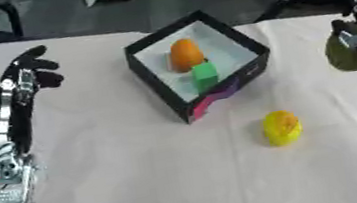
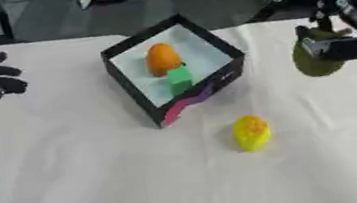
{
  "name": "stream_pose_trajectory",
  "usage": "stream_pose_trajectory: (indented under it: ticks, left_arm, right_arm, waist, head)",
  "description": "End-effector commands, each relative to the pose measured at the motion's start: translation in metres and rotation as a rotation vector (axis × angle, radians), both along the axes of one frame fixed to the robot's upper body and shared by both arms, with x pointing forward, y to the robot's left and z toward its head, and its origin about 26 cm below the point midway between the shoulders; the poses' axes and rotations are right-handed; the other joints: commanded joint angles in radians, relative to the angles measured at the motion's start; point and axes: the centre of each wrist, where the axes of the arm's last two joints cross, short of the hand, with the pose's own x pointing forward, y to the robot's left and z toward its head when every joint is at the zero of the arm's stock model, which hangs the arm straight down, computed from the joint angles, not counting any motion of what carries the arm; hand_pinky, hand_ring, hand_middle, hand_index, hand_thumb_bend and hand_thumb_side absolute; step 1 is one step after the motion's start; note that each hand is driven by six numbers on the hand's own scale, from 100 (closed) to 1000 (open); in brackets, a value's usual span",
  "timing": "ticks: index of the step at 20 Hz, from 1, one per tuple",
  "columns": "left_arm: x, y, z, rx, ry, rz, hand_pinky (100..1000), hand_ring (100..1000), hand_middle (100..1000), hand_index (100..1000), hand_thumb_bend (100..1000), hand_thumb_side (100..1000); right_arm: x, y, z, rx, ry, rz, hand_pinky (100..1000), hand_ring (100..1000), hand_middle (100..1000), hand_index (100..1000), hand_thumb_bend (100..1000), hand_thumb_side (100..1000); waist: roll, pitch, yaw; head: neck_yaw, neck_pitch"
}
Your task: Pick up objects on the table and place them in the box.
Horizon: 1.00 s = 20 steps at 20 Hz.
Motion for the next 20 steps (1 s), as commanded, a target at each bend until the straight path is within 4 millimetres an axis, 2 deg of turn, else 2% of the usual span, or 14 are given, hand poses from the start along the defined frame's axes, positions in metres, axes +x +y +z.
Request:
stream_pose_trajectory:
  ticks: [1,6,10,14,16,20]
  left_arm:
    - [0.002,-0.009,0.013,-0.009,-0.045,-0.035,617,566,587,825,100,961]
    - [0.005,-0.028,0.022,-0.023,-0.072,-0.109,617,566,588,825,100,959]
    - [0.008,-0.045,0.032,-0.030,-0.103,-0.182,617,567,588,825,100,956]
    - [0.009,-0.057,0.041,-0.035,-0.127,-0.238,618,569,589,826,100,954]
    - [0.009,-0.061,0.042,-0.036,-0.132,-0.257,617,569,589,826,100,954]
    - [0.009,-0.067,0.045,-0.036,-0.139,-0.283,617,570,589,826,100,954]
  right_arm:
    - [0.007,-0.006,0.032,0.001,-0.040,-0.011,701,578,246,183,100,324]
    - [0.026,-0.005,0.043,0.013,-0.027,-0.038,707,587,275,202,100,329]
    - [0.036,-0.009,0.038,0.016,-0.004,-0.069,713,604,329,262,100,329]
    - [0.043,-0.013,0.026,0.024,0.016,-0.127,730,668,541,516,100,312]
    - [0.046,-0.013,0.020,0.037,0.017,-0.147,732,683,582,562,100,322]
    - [0.050,-0.009,0.018,0.047,0.003,-0.139,737,696,602,595,100,322]
  waist:
    - [0.010,0.008,0.016]
    - [0.016,0.026,0.079]
    - [0.017,0.047,0.140]
    - [0.015,0.060,0.184]
    - [0.013,0.064,0.198]
    - [0.009,0.067,0.215]
  head:
    - [-0.025,-0.002]
    - [-0.094,-0.002]
    - [-0.171,-0.002]
    - [-0.227,-0.002]
    - [-0.249,-0.002]
    - [-0.274,-0.002]
